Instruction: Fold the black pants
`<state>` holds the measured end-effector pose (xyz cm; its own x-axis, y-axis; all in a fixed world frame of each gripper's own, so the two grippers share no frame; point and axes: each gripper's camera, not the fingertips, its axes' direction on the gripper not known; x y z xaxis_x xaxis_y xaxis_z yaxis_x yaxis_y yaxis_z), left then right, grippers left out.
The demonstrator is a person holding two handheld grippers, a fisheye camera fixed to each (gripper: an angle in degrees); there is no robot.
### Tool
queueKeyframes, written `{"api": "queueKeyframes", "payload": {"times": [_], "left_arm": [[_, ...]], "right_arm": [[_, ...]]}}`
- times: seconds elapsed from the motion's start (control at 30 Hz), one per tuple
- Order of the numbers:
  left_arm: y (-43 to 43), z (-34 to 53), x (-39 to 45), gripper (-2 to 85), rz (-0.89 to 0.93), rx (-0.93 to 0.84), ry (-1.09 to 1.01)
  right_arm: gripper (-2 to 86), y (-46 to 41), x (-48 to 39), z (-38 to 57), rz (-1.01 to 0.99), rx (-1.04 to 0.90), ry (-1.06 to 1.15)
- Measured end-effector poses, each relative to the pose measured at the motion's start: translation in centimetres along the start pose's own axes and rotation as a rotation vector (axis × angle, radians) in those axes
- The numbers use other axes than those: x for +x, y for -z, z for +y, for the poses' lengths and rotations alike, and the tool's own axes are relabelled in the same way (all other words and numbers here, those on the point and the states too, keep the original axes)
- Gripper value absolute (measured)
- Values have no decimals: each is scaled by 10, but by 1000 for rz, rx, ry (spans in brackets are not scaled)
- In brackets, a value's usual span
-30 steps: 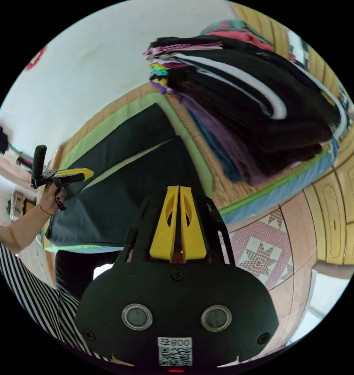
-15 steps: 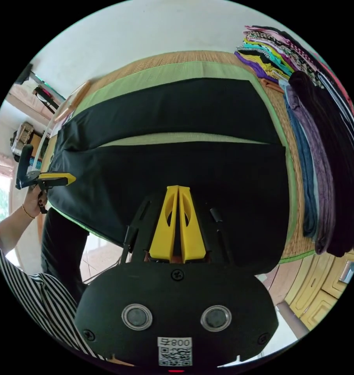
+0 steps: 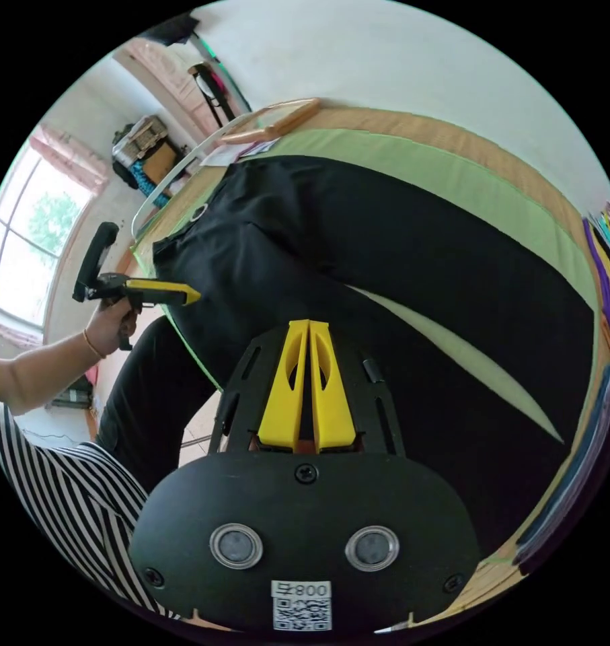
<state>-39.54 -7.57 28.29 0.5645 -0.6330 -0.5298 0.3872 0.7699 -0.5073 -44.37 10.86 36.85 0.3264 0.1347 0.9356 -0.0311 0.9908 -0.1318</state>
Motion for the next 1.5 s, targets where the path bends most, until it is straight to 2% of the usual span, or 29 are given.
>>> {"api": "queueKeyframes", "payload": {"times": [0.07, 0.33, 0.47, 0.53, 0.67, 0.8, 0.93, 1.07, 1.2, 1.37, 1.5], "left_arm": [[20, 18, -21, 0, 80, 37, 36], [80, 51, -54, 0, 120, 42, 6], [117, 68, -76, 1, 185, 61, 22], [142, 75, -88, 1, 177, 111, 40], [203, 97, -129, 1, 83, 254, 149], [235, 117, -167, 1, -37, 262, 281], [256, 144, -186, 1, 49, 277, 329], [286, 159, -177, 1, -12, 253, 298], [312, 169, -179, 3, 29, 252, 303], [375, 165, -178, 17, 119, 407, 209], [412, 132, -178, 48, 136, 450, 101]], "right_arm": [[1, -12, -10, -27, -8, -3, 14], [1, -52, -30, -141, 24, -4, 27], [1, -102, -36, -181, 37, -119, 31], [1, -126, -40, -188, 48, -189, 44], [1, -134, -46, -196, 44, -132, 33], [1, -142, -47, -214, 24, -142, 17], [2, -147, -54, -225, 43, -142, 29], [2, -152, -62, -232, 39, -158, 45], [3, -153, -63, -237, 13, -151, 27], [5, -137, -57, -254, 2, -95, -1], [11, -116, -43, -288, -18, -3, -21]]}}
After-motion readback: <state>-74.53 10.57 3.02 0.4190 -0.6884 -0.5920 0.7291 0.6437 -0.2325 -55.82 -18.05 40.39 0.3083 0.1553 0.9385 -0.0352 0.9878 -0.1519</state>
